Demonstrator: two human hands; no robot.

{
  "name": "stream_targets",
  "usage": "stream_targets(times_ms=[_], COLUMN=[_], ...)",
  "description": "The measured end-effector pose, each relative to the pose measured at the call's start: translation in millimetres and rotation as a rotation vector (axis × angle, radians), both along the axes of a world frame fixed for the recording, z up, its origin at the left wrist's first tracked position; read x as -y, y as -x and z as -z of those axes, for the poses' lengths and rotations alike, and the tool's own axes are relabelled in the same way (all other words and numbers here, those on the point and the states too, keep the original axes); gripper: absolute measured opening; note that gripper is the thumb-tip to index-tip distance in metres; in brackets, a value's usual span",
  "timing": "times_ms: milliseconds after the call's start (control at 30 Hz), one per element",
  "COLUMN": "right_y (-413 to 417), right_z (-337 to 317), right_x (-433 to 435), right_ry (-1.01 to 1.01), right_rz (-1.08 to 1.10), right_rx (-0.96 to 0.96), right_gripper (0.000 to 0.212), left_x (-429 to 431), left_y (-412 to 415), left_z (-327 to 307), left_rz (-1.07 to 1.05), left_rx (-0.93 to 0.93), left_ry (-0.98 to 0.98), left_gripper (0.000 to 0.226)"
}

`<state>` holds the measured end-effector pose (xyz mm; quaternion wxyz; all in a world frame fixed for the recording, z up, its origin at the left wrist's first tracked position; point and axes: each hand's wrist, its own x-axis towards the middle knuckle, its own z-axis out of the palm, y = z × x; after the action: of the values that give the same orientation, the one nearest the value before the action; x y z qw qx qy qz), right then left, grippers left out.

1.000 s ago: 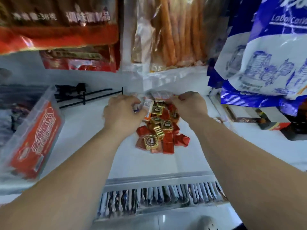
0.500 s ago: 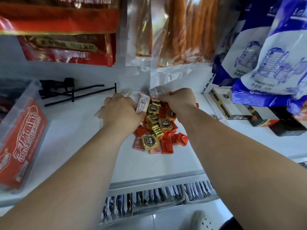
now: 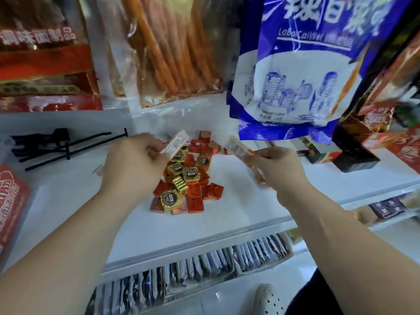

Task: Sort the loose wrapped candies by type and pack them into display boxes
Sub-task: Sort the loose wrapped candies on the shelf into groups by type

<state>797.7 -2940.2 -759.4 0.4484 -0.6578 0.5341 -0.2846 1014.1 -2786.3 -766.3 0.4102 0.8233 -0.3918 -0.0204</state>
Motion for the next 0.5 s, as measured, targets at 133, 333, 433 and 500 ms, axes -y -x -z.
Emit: stream_targets(times_ms=[133, 333, 433, 500], right_y=[55.0, 88.3, 85.2, 84.1], right_z=[4.0, 20.9, 29.1, 33.7], right_x=[19.1, 48.2, 59.4, 66.3], right_ry=[-0.079, -0.098, -0.13, -0.153], right_rz=[0.078, 0.051, 0.037, 0.011], right_rx=[0.046, 0.071, 0.135, 0.146], right_gripper=[0.016, 0.021, 0.026, 0.026], left_x=[-8.4, 10.5, 53.0, 85.8], left_y=[26.9, 79.0, 114.1, 135.4], left_z=[-4.2, -6.1, 1.1, 7.5], left_rz=[0.081, 0.098, 0.158, 0.117], left_rx=[0.035, -0.032, -0.074, -0.289], left_ry=[-0.087, -0.087, -0.119, -0.08], left_gripper=[0.01, 0.018, 0.029, 0.022])
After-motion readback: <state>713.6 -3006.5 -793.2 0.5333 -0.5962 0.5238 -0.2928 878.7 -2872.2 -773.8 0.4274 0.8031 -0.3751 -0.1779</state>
